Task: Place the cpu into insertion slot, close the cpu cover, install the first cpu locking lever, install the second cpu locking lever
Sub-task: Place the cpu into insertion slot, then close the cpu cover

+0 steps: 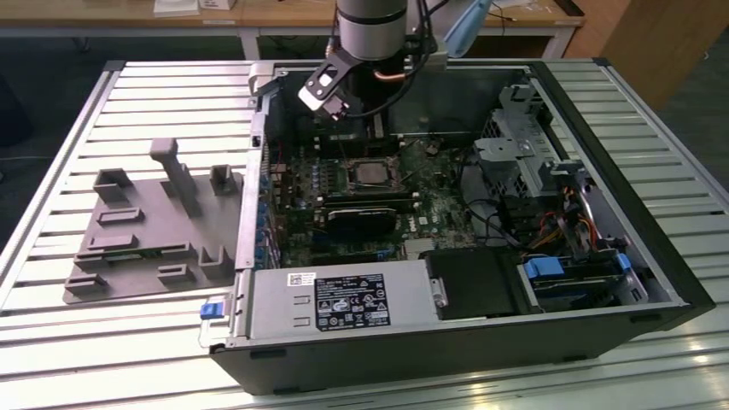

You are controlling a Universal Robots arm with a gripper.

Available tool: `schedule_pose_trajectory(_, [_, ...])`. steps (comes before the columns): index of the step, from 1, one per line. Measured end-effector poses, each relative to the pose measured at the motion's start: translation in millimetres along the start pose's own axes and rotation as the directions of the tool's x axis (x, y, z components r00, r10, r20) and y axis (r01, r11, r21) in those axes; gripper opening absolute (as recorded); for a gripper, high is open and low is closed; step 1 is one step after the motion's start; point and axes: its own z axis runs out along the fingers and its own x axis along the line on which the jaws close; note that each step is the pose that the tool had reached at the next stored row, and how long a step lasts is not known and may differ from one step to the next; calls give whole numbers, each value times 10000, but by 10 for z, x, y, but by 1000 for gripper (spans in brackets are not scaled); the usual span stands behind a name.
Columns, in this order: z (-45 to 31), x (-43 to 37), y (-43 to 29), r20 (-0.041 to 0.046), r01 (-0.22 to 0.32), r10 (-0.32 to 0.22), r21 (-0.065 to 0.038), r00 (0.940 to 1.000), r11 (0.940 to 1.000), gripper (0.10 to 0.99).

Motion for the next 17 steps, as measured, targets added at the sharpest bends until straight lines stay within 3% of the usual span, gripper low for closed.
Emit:
schedule_pose_trajectory(5, [-85, 2, 8, 1, 0, 0, -6, 10000, 10000, 102])
schedule_pose_trajectory(17, [-102, 3, 11, 0, 1, -1, -6, 10000, 10000, 102])
